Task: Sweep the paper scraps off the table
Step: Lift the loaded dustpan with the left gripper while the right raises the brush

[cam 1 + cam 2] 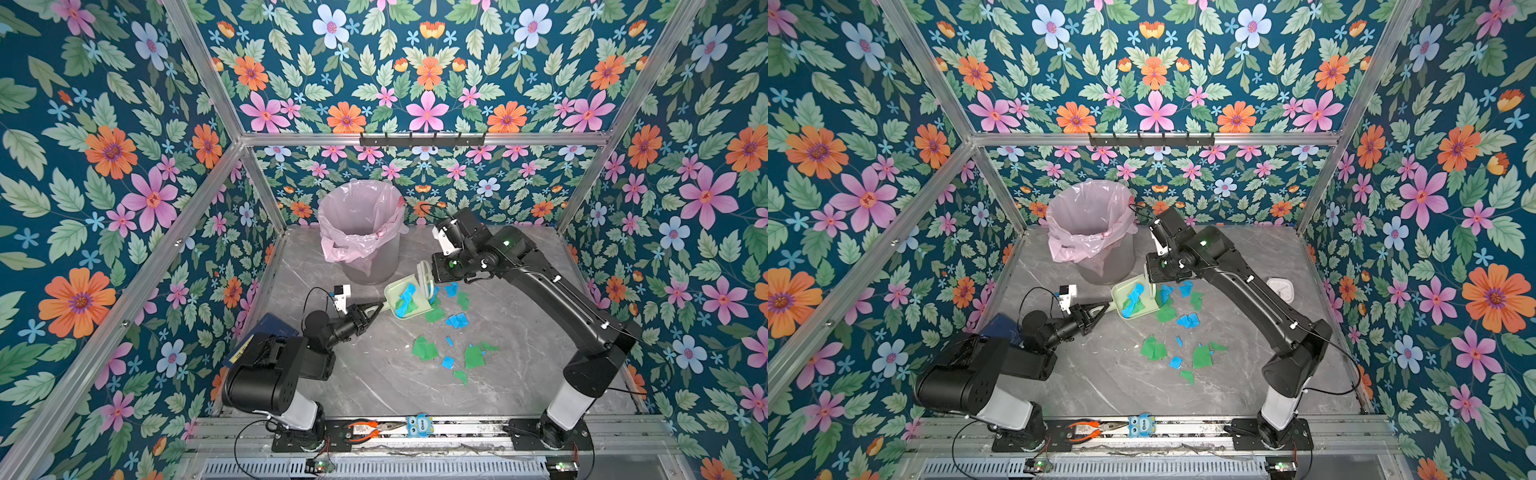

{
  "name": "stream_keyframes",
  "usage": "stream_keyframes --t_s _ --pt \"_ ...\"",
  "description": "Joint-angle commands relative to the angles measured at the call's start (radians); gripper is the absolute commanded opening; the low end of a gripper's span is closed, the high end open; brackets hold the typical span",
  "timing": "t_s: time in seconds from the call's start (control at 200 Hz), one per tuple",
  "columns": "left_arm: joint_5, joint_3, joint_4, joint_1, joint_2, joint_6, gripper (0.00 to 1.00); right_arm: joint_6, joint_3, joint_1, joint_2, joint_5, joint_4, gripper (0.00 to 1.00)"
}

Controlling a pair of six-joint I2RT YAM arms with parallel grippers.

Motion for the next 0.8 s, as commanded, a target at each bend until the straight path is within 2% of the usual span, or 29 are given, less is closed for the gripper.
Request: stream_keyframes --t_s 0.0,0.16,0.31,0.795 --pt "-0.043 0.038 -0.215 -0.015 -0.099 0.06 0.0 0.005 -0.029 -0.023 -0.041 0.03 -0.02 0.0" --pt "-0.084 0.127 -0.547 -0.021 -0.273 0.137 0.0 0.008 -0.07 -0.068 -0.124 0.052 -0.017 0.0" --pt "-0.098 0.202 -0.702 -0.025 -0.344 0.142 0.0 0.01 -0.089 -0.122 -0.171 0.031 -0.02 0.0" --pt "-0.108 0.283 -0.648 -0.068 -0.359 -0.029 0.0 -0.013 -0.112 -0.161 -0.243 0.045 -0.035 0.0"
